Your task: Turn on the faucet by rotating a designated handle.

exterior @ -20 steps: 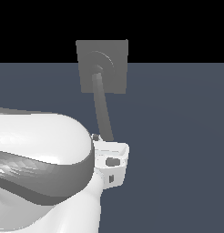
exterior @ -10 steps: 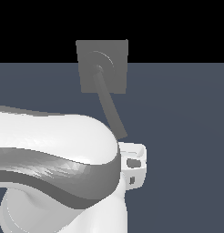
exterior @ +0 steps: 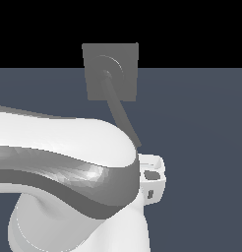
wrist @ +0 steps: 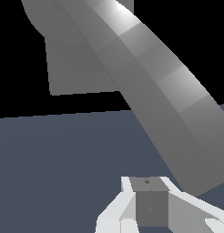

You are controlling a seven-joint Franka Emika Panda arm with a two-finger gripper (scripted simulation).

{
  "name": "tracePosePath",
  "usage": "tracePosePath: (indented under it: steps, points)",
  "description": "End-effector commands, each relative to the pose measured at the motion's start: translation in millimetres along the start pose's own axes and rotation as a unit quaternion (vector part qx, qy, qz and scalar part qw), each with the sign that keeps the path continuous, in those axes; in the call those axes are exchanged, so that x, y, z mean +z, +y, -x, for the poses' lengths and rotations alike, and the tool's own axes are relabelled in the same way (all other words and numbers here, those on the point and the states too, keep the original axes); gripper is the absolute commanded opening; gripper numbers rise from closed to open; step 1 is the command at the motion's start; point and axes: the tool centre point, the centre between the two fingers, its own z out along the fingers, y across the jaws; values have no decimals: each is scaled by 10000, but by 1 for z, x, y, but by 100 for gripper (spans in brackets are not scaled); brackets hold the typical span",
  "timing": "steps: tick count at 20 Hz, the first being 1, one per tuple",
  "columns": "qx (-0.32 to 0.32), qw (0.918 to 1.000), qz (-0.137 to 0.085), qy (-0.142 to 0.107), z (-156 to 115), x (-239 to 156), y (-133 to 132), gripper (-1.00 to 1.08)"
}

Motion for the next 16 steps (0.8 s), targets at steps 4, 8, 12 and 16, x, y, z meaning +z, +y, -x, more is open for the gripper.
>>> tracePosePath:
  steps: [4, 8, 12, 16]
  points:
    - [-45, 9998, 107, 166, -30, 1, 27, -100]
    - [-51, 9997, 115, 187, -42, 0, 39, -100]
    - [-57, 9997, 122, 207, -54, 0, 50, -100]
    - [-63, 9996, 130, 228, -66, -1, 61, -100]
